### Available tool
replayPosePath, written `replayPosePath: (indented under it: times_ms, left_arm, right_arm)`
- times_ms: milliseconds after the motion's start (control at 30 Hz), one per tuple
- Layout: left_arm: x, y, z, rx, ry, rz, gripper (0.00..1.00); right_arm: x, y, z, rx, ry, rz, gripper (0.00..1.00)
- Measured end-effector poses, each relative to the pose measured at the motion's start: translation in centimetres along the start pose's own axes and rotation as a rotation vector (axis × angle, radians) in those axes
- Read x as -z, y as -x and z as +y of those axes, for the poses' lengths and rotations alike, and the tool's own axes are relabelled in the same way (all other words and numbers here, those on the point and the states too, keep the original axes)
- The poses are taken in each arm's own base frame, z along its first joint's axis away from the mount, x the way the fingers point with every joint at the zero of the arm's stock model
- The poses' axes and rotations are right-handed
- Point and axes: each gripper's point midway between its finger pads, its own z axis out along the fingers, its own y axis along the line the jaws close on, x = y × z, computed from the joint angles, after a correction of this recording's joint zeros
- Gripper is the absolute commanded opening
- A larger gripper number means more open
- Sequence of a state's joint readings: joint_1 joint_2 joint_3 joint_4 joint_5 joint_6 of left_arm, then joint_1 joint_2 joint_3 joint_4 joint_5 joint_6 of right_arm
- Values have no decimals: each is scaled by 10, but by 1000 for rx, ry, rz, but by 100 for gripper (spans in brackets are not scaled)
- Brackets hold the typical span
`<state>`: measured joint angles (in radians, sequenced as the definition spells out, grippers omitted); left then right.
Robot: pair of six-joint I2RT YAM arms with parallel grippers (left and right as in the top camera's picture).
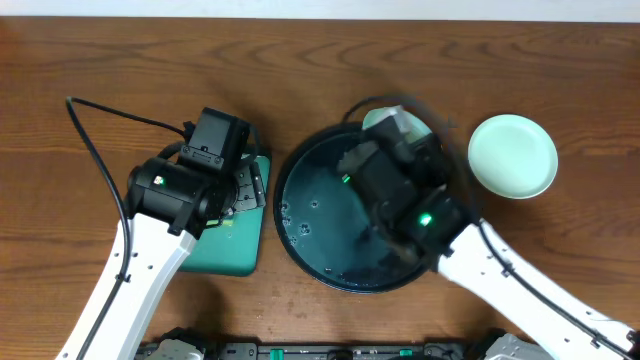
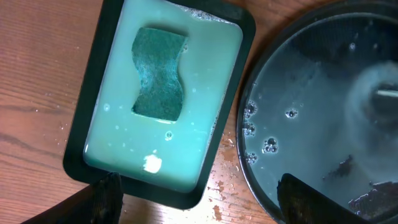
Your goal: Clean dirty plates on tray and stack at the side
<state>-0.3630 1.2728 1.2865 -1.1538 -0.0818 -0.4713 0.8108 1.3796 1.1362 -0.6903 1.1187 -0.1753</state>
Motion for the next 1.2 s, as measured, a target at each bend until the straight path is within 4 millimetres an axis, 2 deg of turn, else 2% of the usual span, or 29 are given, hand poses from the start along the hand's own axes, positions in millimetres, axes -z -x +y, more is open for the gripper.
replayPosePath:
  times_ms: [233, 400, 500, 1200]
  left_arm:
    - [0, 0, 0, 0, 0, 0, 80]
    - [0, 0, 0, 0, 1, 1, 80]
    - [0, 0, 0, 0, 1, 1, 80]
    - [0, 0, 0, 0, 1, 1, 80]
  right_arm:
    - [34, 16, -19, 182, -198, -55, 1]
    - [58, 32, -23, 244, -268, -103, 1]
    - [64, 35, -24, 269, -286, -109, 1]
    - [67, 34, -29, 335, -318, -90, 1]
